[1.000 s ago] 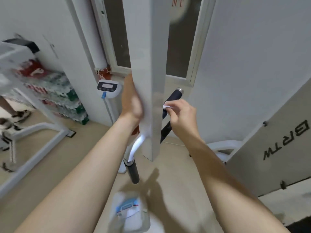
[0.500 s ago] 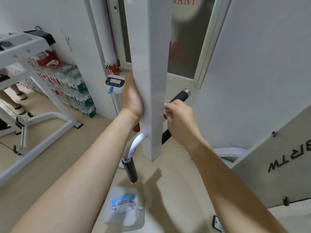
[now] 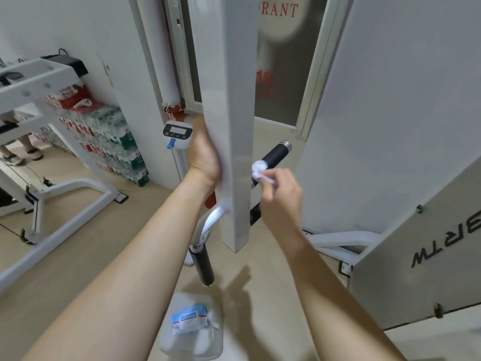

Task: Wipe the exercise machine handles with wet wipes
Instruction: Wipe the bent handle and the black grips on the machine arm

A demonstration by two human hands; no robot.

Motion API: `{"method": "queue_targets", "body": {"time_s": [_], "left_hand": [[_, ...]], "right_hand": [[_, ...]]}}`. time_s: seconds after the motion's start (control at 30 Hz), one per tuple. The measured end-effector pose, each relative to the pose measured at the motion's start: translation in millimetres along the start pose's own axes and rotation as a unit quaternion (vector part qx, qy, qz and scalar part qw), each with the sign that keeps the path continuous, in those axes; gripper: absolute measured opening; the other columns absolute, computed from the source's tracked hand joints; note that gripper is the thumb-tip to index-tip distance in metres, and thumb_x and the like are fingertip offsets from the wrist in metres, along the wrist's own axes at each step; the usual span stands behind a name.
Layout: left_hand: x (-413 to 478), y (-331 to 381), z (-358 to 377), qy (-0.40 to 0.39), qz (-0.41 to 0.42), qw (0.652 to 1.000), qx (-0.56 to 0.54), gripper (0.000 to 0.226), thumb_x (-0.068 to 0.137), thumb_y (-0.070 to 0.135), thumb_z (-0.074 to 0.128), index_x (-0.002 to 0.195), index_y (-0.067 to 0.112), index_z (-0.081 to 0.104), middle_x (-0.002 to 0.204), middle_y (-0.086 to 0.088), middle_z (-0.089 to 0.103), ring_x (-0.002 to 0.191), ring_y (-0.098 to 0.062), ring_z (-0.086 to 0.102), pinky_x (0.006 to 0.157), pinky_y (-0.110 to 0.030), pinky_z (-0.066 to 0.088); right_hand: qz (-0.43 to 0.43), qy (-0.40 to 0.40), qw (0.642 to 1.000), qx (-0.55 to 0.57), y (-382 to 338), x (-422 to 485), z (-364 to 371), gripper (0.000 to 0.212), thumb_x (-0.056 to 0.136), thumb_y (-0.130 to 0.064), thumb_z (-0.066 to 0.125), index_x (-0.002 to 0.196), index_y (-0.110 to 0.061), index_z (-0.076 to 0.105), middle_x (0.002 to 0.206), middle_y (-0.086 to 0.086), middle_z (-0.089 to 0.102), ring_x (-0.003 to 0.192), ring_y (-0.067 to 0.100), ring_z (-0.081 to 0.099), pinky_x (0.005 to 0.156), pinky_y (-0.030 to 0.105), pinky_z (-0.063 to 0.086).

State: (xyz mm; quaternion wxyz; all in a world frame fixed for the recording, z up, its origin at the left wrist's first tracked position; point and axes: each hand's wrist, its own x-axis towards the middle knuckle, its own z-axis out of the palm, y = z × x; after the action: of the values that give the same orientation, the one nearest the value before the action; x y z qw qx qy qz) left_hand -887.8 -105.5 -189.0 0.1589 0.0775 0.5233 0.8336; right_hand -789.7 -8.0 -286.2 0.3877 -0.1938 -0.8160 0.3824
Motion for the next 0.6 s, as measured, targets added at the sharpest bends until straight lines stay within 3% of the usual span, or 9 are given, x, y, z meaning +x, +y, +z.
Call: {"method": "queue_targets", "body": {"time_s": [0.13,0.23,0.33,0.43,0.5,0.53,0.6], "left_hand": [[-11.4,6.5,-1.2,0.017,0.006,0.999,0.035,0.052,0.058,0.058,0.056,0.085,0.013,0.059,0.091,-0.017,0.057,0.09,-0.03,0.05,0.087,-0.048,0.045],[-22.7,9.0,-0.1,0.08,0.034,0.994,0.073,0.031,0.085,0.05,0.046,0.079,0.022,0.06,0.086,-0.003,0.064,0.085,-0.019,0.058,0.088,-0.039,0.05],[-40.9,-5.0,-13.9,0.116,0.036,0.974,0.189,0.042,0.106,0.034,0.033,0.097,0.011,0.067,0.097,-0.003,0.067,0.093,-0.023,0.06,0.08,-0.032,0.043],[-79.4,-30.0,-51.2,0.139,0.094,0.934,0.315,0.033,0.105,0.032,0.041,0.106,0.012,0.067,0.109,-0.004,0.067,0.109,-0.029,0.06,0.091,-0.034,0.046],[-123.5,-43.1,-70.0,0.123,0.186,0.914,0.339,0.018,0.097,0.029,0.054,0.108,0.023,0.067,0.112,0.005,0.064,0.108,-0.02,0.061,0.091,-0.025,0.048],[-145.5,-50.0,-76.6,0.089,0.207,0.909,0.35,0.018,0.092,0.03,0.06,0.109,0.027,0.068,0.112,0.008,0.063,0.106,-0.017,0.061,0.092,-0.027,0.05],[-193.3,-55.7,-79.3,-0.034,0.16,0.931,0.325,0.028,0.091,0.032,0.067,0.118,0.03,0.067,0.112,0.013,0.065,0.101,-0.008,0.065,0.091,-0.028,0.053]], "right_hand": [[0.141,0.062,0.988,0.016,16.8,40.6,-5.8,0.01,0.095,-0.009,0.054,0.089,-0.015,0.06,0.097,0.007,0.067,0.092,0.027,0.062,0.071,0.026,0.039],[0.137,-0.001,0.99,0.028,10.9,19.9,3.1,0.01,0.095,-0.013,0.055,0.086,-0.017,0.058,0.09,0.002,0.067,0.086,0.022,0.061,0.071,0.028,0.044],[0.178,-0.139,0.973,0.044,3.0,-21.9,-0.3,0.015,0.09,-0.013,0.059,0.076,-0.018,0.06,0.076,-0.002,0.06,0.069,0.012,0.055,0.056,0.016,0.039],[0.191,-0.062,0.976,0.085,-8.9,-59.8,-24.4,0.014,0.089,-0.016,0.062,0.075,-0.014,0.062,0.075,-0.002,0.061,0.066,0.006,0.055,0.061,0.018,0.042],[0.201,-0.027,0.969,0.138,-25.6,-91.4,-47.3,0.008,0.09,-0.018,0.065,0.083,-0.016,0.068,0.079,0.003,0.068,0.073,0.017,0.064,0.07,0.03,0.052],[0.2,-0.028,0.962,0.182,-35.7,-110.7,-58.9,0.006,0.09,-0.014,0.066,0.085,-0.015,0.069,0.08,0.005,0.07,0.072,0.019,0.065,0.071,0.034,0.054],[0.199,-0.037,0.941,0.27,-58.1,-152.8,-82.2,0.007,0.091,-0.005,0.068,0.088,-0.011,0.068,0.08,0.007,0.069,0.07,0.019,0.063,0.068,0.033,0.054]]}}
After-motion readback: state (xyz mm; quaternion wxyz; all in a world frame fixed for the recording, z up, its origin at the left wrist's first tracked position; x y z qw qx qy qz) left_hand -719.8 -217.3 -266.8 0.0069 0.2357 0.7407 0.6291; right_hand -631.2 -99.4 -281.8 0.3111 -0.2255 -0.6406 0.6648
